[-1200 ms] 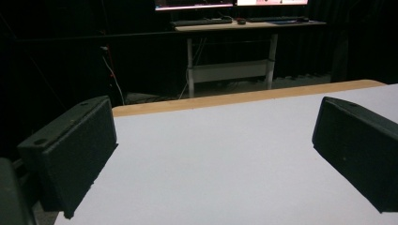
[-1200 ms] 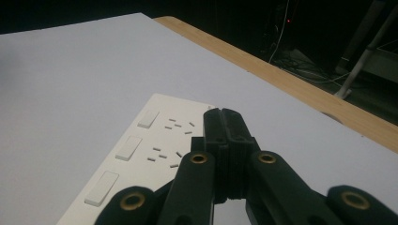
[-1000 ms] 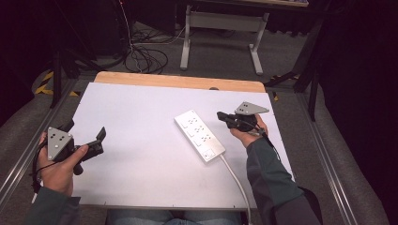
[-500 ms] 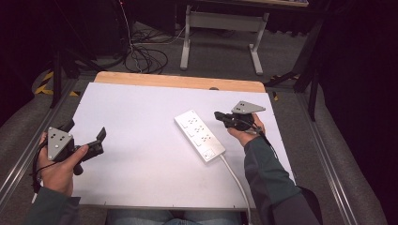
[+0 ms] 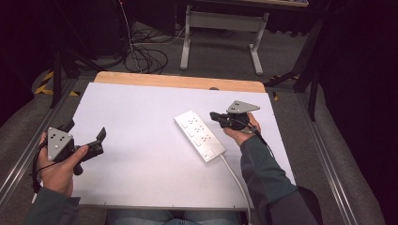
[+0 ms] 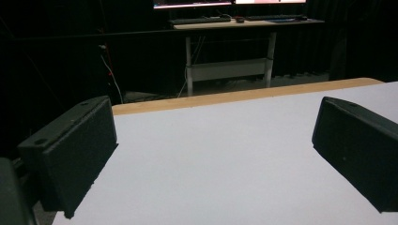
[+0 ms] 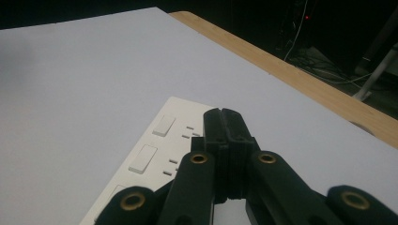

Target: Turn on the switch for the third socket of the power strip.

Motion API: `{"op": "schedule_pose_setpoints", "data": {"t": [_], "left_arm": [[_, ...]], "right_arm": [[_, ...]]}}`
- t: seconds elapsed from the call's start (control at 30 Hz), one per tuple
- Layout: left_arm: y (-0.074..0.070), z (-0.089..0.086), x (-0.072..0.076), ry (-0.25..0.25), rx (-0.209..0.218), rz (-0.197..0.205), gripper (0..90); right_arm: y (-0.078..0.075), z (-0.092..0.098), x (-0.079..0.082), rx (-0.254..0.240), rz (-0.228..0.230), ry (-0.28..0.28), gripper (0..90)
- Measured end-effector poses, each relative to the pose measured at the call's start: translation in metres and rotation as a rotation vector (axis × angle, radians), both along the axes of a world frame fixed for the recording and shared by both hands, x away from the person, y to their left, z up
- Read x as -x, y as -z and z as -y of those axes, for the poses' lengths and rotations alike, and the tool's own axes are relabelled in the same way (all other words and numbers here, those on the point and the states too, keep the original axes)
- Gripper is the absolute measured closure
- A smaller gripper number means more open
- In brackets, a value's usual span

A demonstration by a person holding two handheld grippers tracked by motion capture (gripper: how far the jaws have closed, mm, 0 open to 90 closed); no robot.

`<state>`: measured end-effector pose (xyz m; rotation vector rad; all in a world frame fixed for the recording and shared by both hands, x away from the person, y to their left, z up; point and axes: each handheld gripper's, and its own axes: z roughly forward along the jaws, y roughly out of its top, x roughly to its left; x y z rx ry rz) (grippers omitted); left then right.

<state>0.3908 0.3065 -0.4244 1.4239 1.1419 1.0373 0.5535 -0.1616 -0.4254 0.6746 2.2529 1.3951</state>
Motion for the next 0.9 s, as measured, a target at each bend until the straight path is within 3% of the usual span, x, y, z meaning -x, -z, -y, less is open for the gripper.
{"op": "schedule_pose_setpoints", "data": {"t": [0.9], "left_arm": [[0.000,0.000,0.001,0.009,-0.005,-0.005,0.7]], "right_arm": [[0.008,-0.025,-0.010,0.040,-0.033,-0.070,90.0]]}}
